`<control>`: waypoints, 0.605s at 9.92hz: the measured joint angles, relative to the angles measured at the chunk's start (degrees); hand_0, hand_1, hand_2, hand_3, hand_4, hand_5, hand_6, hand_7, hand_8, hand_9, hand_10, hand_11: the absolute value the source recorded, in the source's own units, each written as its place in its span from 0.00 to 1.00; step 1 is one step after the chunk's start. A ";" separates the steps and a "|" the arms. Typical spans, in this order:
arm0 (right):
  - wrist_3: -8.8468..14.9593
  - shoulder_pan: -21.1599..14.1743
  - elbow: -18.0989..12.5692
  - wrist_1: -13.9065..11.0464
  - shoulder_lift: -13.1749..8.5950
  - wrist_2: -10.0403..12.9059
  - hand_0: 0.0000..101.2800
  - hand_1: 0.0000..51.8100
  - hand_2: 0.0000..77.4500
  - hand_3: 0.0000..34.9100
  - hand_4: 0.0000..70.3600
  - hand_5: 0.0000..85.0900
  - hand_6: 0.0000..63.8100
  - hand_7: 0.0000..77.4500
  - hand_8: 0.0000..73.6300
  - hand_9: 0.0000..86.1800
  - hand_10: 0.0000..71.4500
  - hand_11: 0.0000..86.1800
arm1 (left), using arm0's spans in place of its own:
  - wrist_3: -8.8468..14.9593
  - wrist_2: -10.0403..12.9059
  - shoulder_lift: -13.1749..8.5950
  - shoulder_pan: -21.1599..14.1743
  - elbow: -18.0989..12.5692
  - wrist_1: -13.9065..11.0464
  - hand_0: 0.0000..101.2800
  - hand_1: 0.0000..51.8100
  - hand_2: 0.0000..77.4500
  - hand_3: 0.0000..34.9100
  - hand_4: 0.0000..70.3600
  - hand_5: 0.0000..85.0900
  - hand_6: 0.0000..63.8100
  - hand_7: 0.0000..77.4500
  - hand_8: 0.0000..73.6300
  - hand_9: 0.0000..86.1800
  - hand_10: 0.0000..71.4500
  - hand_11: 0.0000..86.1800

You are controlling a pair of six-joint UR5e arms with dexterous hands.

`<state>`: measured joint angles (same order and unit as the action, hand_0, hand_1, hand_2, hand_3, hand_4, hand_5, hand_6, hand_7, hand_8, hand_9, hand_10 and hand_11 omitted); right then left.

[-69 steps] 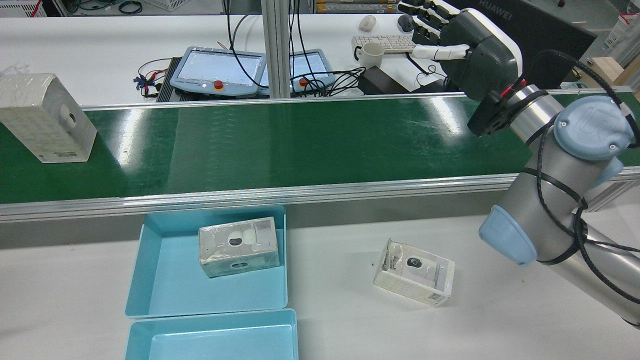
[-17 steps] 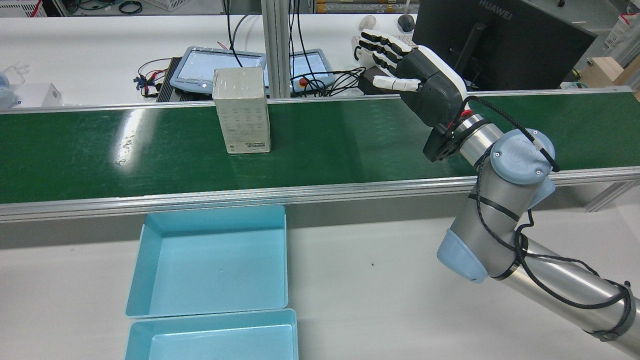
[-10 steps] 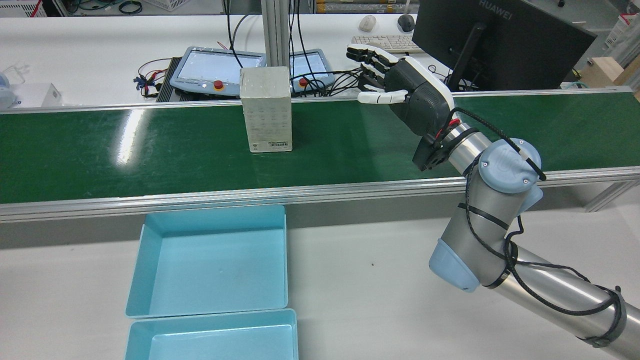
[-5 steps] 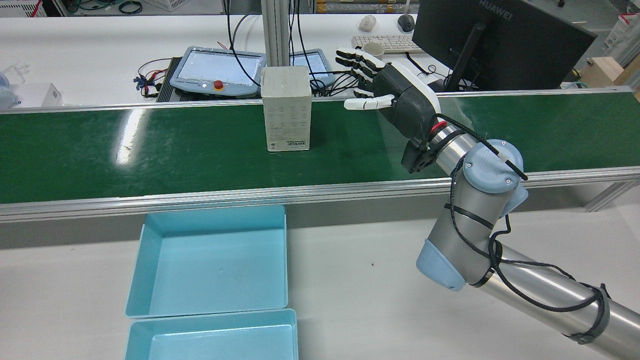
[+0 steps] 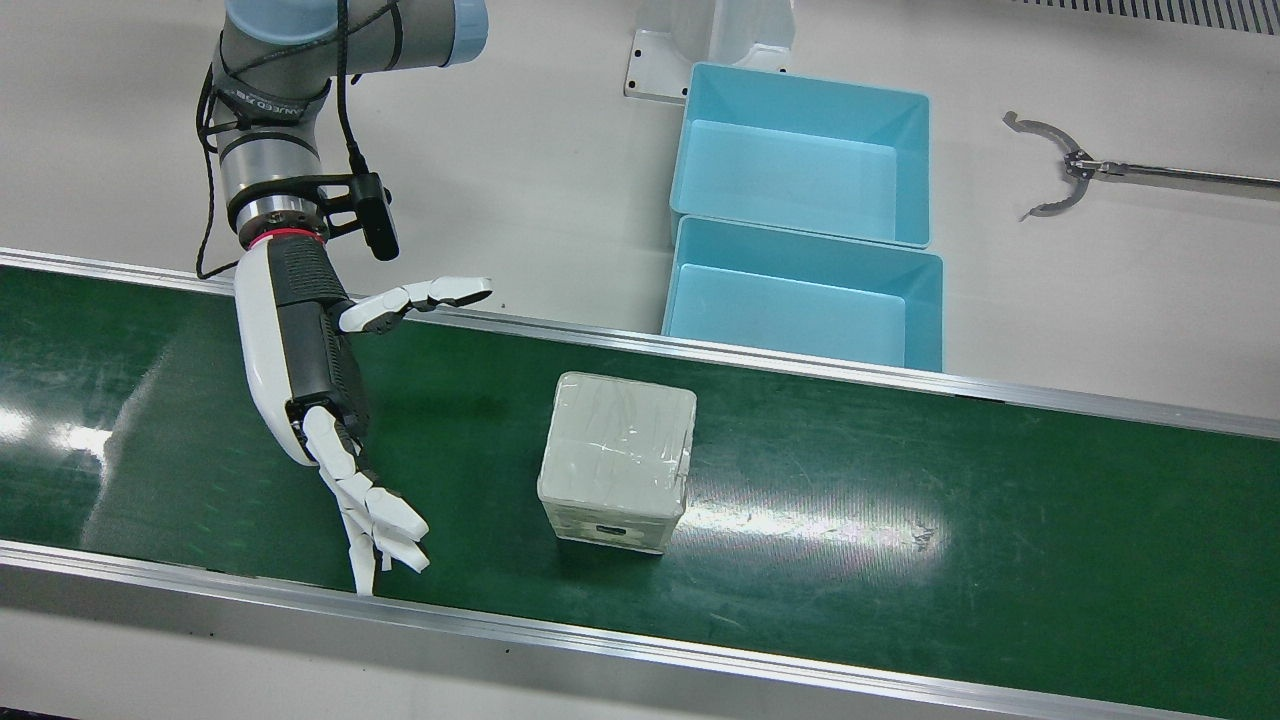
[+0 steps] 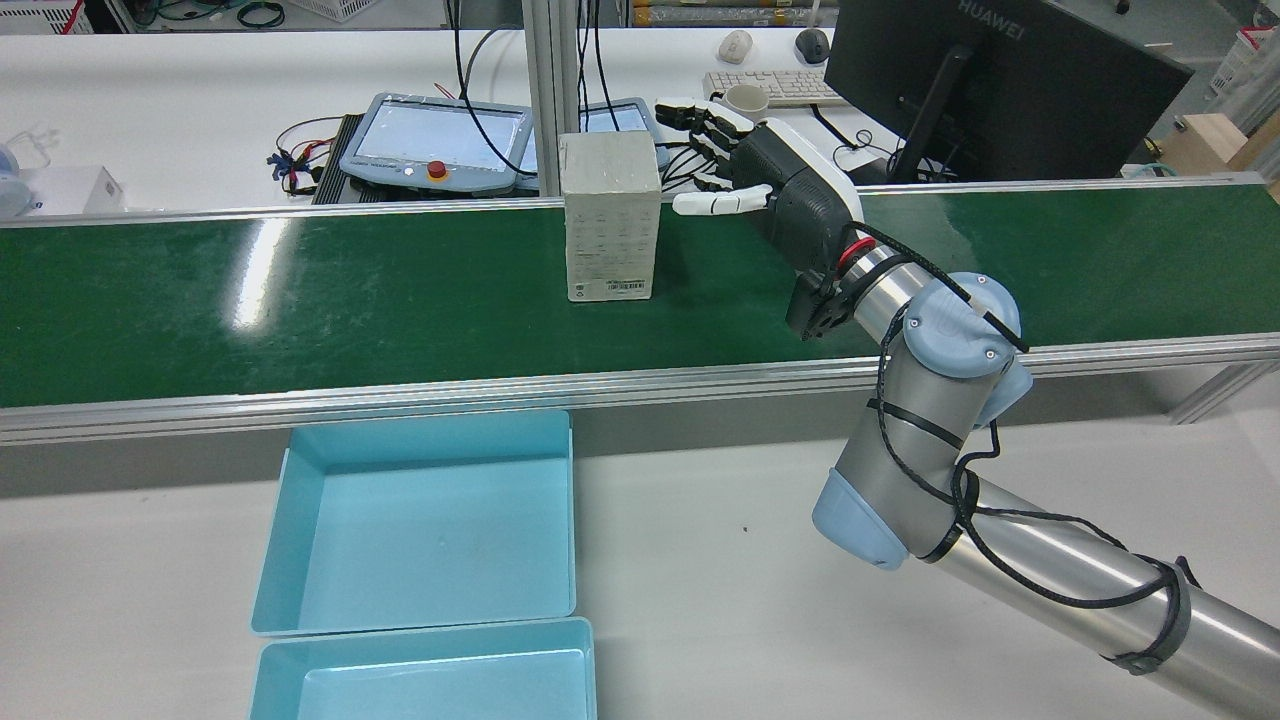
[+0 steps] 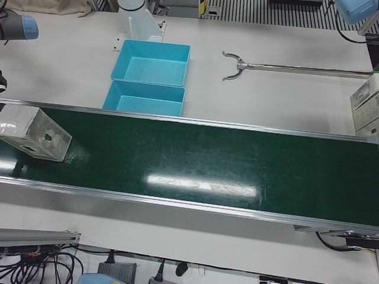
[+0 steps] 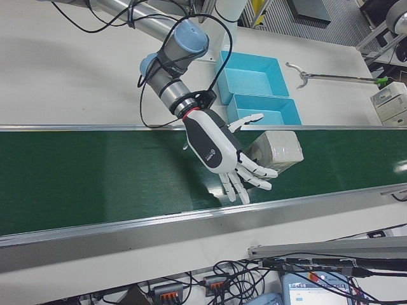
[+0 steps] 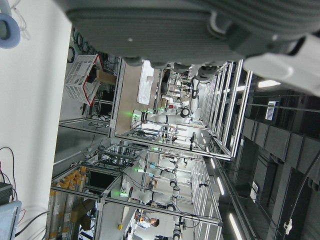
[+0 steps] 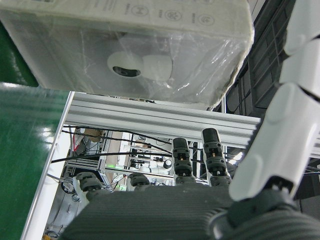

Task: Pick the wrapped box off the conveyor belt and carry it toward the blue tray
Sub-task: 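Close the right hand fingers around the white wrapped box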

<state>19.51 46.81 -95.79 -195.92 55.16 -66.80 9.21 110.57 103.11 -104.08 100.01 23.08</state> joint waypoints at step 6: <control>-0.03 -0.30 1.09 0.30 -0.62 0.17 0.39 0.16 0.18 0.86 0.19 0.23 0.00 0.20 0.00 0.03 0.07 0.07 | 0.00 0.00 0.00 0.00 0.00 0.00 0.00 0.00 0.01 0.00 0.00 0.01 0.00 0.01 0.01 0.01 0.01 0.00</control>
<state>19.48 46.51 -94.70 -195.62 54.54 -66.63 9.21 110.57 103.11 -104.08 100.01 23.08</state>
